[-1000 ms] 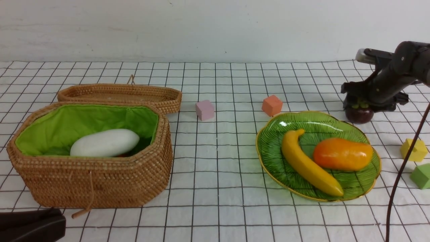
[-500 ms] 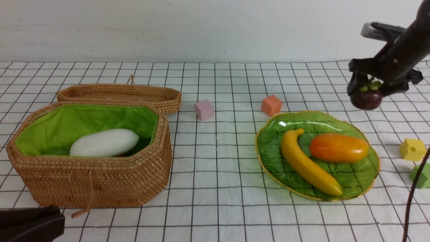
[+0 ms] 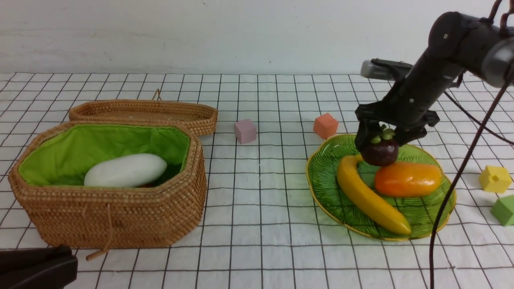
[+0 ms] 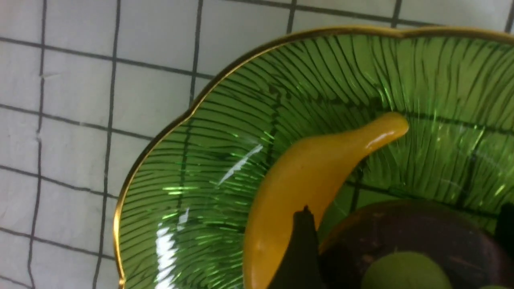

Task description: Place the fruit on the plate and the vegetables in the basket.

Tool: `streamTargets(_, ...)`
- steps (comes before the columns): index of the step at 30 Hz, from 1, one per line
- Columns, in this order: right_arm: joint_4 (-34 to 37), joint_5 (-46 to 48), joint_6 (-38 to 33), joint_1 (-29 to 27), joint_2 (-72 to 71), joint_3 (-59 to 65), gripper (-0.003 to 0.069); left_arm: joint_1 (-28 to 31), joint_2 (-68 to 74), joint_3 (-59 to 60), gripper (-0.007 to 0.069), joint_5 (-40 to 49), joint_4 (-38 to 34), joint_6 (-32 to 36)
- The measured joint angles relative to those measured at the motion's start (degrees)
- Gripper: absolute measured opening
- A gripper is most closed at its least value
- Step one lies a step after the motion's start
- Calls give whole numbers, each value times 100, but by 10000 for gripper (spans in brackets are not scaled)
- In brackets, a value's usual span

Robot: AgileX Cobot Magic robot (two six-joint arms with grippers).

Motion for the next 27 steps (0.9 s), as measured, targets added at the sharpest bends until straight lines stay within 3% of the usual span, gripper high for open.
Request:
streamTargets(7, -368, -27, 282, 0, -154, 0, 679, 0, 0, 0, 28, 0, 24, 0)
streamTargets(13, -707, 295, 522, 0, -862, 14, 638, 0, 0, 0, 29, 0, 63, 0)
streamTargets(14, -830, 296, 616, 0, -1253, 95, 587, 0, -15, 0, 18, -6, 63, -60)
streamTargets(15, -843, 301, 623, 0, -1301, 133, 581, 0, -21, 0, 18, -6, 63, -70)
streamTargets(19, -802, 321, 700, 0, -2752, 1207, 372, 0, -593, 395, -13, -293, 64, -362)
streamTargets(20, -782, 321, 699, 0, -2901, 1277, 362, 0, -680, 461, -13, -316, 64, -404)
streamTargets(22, -658, 339, 699, 0, -3845, 2315, 232, 0, -1244, 928, -13, -659, 91, -625)
streamTargets(23, -658, 339, 699, 0, -3925, 2403, 223, 0, -1291, 970, -13, -734, 97, -640)
streamTargets(25, -617, 383, 706, 0, -4987, 3455, 124, 0, -1786, 1463, -13, -1309, 132, -761)
streamTargets(27, -617, 395, 731, 0, -5474, 3980, 90, 0, -2008, 1732, -13, -1638, 132, -786)
